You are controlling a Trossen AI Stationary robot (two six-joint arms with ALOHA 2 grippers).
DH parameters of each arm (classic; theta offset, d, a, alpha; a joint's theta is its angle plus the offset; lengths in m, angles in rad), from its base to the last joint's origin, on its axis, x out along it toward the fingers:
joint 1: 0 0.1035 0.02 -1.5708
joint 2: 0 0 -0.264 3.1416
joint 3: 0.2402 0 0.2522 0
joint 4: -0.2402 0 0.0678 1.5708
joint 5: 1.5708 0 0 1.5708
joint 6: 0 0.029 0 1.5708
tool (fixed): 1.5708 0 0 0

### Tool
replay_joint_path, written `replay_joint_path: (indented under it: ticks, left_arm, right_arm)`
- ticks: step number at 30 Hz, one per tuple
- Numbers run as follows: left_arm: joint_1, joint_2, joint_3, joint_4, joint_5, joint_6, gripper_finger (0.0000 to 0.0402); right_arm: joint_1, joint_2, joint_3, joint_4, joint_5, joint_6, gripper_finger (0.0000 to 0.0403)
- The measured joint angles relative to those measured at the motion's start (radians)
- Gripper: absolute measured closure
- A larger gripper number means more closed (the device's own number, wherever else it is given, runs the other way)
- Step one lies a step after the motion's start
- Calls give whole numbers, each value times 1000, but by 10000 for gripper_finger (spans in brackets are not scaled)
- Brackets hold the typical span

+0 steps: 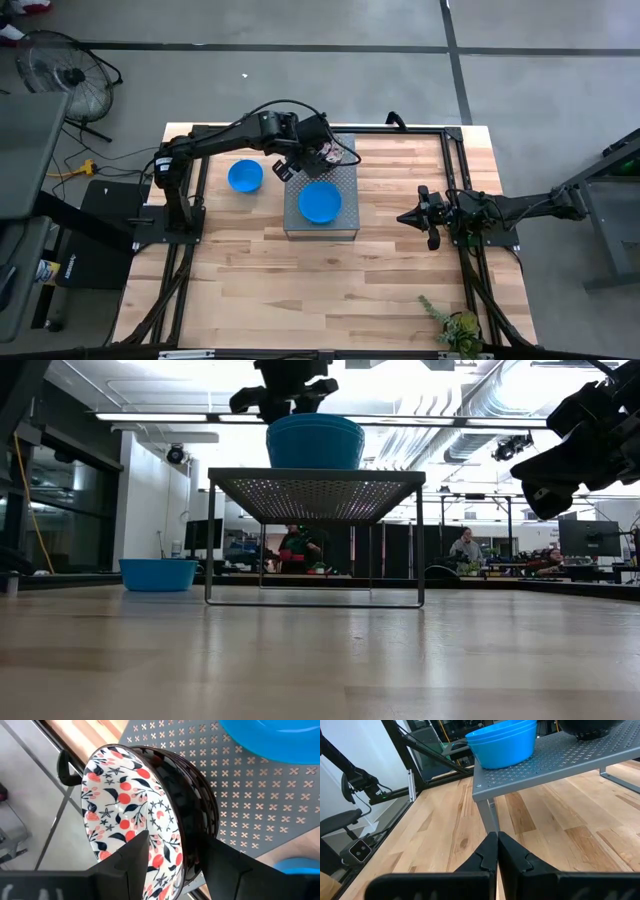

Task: Pick & Place Mini bowls
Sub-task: Stack the white patterned bowl on the white patterned bowls on the shelf

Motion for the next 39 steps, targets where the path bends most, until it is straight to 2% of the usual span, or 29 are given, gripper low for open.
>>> replay_joint_path:
  ticks: [19, 33, 39]
  left_arm:
    - [0, -8, 0, 10, -4, 1, 241]
    - [0, -8, 2, 11, -43, 1, 241]
    - [0, -8, 67, -2, -50, 2, 241]
  right_arm:
    - [0, 0, 0, 0, 0, 0, 402]
    - [0, 0, 0, 0, 0, 0, 402]
    - [0, 0, 0, 0, 0, 0, 402]
